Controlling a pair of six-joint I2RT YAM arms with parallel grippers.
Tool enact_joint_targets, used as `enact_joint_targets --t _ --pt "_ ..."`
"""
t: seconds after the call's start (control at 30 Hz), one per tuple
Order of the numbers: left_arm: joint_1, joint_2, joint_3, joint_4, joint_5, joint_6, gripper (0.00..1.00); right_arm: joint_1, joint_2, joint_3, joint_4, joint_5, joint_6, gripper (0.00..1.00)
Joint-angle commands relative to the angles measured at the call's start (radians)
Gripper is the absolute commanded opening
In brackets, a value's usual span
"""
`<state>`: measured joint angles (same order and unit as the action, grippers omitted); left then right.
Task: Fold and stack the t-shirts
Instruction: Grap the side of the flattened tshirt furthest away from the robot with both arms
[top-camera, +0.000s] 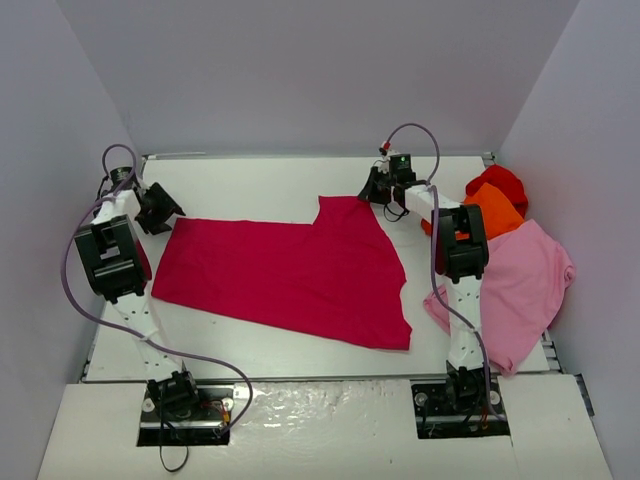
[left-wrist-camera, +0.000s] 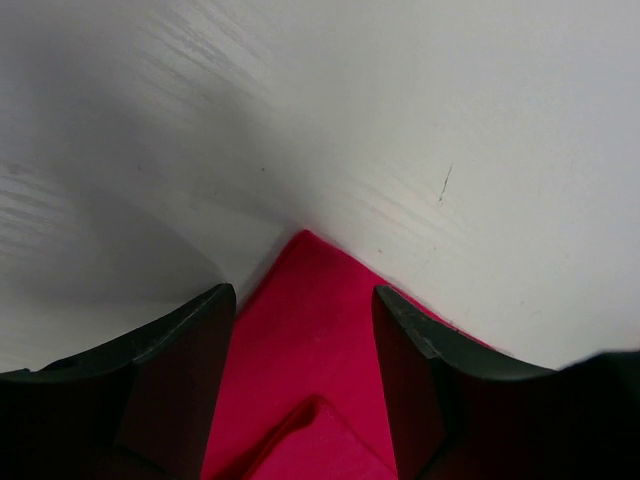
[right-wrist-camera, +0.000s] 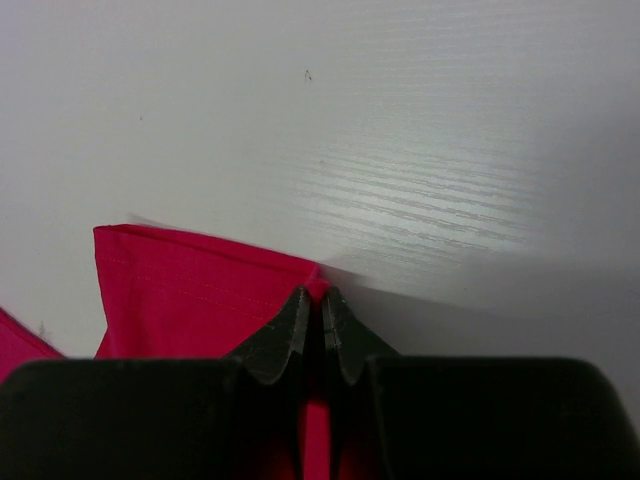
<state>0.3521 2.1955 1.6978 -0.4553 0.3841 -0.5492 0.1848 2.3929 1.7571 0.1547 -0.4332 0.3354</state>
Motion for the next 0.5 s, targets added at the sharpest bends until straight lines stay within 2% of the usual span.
enact_joint_targets --t 0.0,0.1,0.2,0.47 --pt "0.003 0.076 -0.003 -0.146 -0.125 0.041 0.53 0.011 0.001 -0.067 -0.183 0.044 -0.032 0.0" --pt "-0.006 0.109 0.044 -0.172 -0.122 0.045 0.51 0.01 -0.006 -0.075 -0.182 0.046 -0.032 0.0" --pt "-0.024 0.146 0.139 -0.23 -0.188 0.069 0.45 0.011 -0.009 -0.08 -0.179 0.052 -0.036 0.0" --pt "-0.033 0.178 0.228 -0.255 -0.194 0.06 0.45 0.011 0.003 -0.07 -0.176 0.042 -0.029 0.0"
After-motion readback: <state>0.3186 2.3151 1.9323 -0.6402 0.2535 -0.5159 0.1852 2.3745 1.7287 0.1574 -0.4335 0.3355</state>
